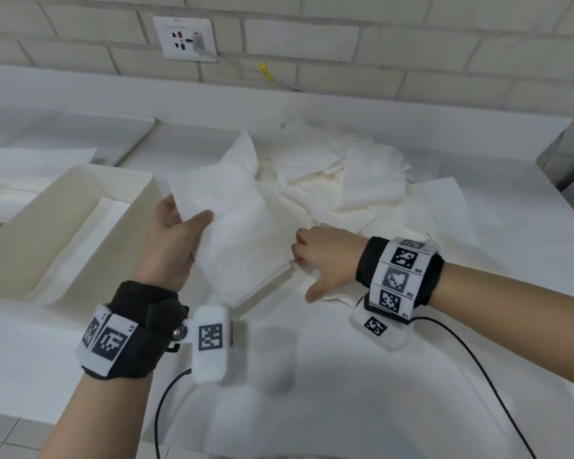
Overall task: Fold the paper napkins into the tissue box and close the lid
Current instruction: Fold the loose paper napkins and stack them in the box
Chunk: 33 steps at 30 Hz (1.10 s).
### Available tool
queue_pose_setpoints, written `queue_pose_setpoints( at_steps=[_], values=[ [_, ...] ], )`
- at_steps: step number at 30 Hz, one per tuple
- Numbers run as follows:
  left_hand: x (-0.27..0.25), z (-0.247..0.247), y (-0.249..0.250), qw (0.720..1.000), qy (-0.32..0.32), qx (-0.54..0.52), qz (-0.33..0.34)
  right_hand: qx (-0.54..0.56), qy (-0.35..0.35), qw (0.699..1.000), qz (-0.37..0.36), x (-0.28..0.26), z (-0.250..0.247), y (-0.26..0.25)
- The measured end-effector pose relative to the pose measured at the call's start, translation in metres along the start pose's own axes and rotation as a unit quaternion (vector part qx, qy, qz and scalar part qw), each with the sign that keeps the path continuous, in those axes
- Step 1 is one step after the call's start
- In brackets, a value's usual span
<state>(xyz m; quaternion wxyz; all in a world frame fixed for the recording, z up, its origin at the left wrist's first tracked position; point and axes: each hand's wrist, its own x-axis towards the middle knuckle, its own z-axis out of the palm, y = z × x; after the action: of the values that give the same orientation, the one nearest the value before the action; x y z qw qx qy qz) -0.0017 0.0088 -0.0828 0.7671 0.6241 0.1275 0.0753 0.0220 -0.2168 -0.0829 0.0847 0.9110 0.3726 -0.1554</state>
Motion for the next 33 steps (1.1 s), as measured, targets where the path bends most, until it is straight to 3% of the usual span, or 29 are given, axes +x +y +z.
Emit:
queue_pose_setpoints(
  at_steps=[3,8,11,15,21,23,27,33],
  values=[
    [-0.005,0.001,0.000,1.000,-0.006,-0.008,0.018,-0.032,0.022,0.999,-0.008,0.006,-0.001,-0.003],
    [-0.007,-0.003,0.002,0.993,0.002,0.096,0.073,-0.098,0.070,0.993,-0.010,0.012,-0.007,-0.014],
    [-0.010,-0.001,0.003,0.994,0.005,0.080,0.080,-0.102,0.102,0.989,0.012,0.016,-0.014,-0.019],
    [-0.013,0.000,0.004,0.991,0.011,0.089,0.104,-0.108,0.069,0.992,-0.006,0.019,-0.018,-0.022],
    [-0.014,-0.010,0.007,0.981,0.047,0.103,0.157,0.095,0.142,0.985,0.035,0.009,-0.032,-0.007],
    [-0.013,-0.013,0.008,0.978,0.062,0.101,0.170,0.188,0.184,0.964,0.046,-0.001,-0.040,0.001],
    [-0.010,-0.015,0.010,0.974,0.099,0.098,0.176,0.358,0.278,0.891,0.028,-0.018,-0.061,0.015],
    [-0.010,-0.012,0.012,0.972,0.096,0.121,0.177,0.539,0.311,0.783,-0.018,-0.039,-0.089,0.022]
  ],
)
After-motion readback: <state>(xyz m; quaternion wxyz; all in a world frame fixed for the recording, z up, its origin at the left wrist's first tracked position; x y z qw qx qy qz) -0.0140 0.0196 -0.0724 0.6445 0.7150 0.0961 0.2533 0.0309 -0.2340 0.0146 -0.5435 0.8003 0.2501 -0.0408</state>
